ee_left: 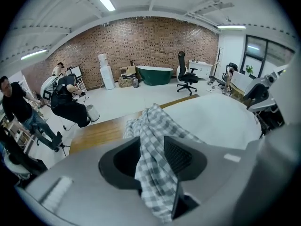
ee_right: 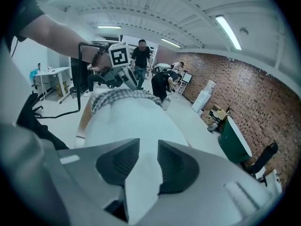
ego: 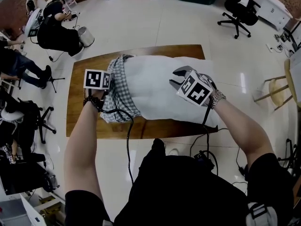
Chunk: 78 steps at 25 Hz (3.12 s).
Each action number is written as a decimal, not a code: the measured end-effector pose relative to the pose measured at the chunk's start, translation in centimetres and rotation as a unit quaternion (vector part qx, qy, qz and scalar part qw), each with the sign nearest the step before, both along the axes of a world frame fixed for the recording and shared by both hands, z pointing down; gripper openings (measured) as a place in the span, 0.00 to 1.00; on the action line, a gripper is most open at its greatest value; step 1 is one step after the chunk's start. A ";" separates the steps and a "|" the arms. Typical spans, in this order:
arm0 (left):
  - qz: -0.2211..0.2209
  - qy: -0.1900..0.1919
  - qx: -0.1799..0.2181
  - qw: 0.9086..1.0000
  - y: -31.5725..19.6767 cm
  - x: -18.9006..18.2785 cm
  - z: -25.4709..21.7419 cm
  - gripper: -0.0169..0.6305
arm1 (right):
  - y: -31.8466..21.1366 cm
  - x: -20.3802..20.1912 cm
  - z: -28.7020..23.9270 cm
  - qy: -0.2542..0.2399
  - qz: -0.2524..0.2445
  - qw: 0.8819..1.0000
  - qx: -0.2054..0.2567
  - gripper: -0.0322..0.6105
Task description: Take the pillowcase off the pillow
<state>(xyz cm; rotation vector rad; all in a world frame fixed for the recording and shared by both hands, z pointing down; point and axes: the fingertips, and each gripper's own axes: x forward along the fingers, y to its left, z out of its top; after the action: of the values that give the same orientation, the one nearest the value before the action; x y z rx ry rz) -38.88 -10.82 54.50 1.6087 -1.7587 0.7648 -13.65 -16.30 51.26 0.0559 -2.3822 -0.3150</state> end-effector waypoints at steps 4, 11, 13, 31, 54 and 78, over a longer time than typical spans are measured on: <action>-0.005 0.005 0.008 1.000 2.1 1.8 0.4 0.28 | 2.5 0.4 0.8 0.000 -0.017 1.000 0.000 0.26; -0.006 0.029 0.028 0.999 5.1 4.9 0.7 0.29 | 6.0 -0.6 1.5 0.005 -0.044 0.999 -0.003 0.32; -0.003 0.033 0.033 0.999 6.1 5.9 1.3 0.29 | 7.3 -0.8 2.1 0.006 -0.051 0.999 -0.003 0.34; -0.053 0.050 0.060 0.996 11.8 8.9 6.0 0.38 | 11.4 -4.8 7.1 0.028 -0.055 0.998 0.025 0.58; -0.231 0.144 0.068 0.960 11.3 7.7 17.6 0.61 | 9.7 -9.6 14.5 0.077 -0.022 0.984 0.157 0.60; -0.273 0.188 0.066 0.941 15.6 3.7 13.2 0.10 | 6.1 -3.5 9.3 0.032 -0.034 0.953 0.300 0.09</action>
<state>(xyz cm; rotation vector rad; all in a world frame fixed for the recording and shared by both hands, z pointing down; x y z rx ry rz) -35.14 4.76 67.66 1.1512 -1.8575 0.0706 -17.11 -10.22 60.53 0.2414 -2.1446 -1.0470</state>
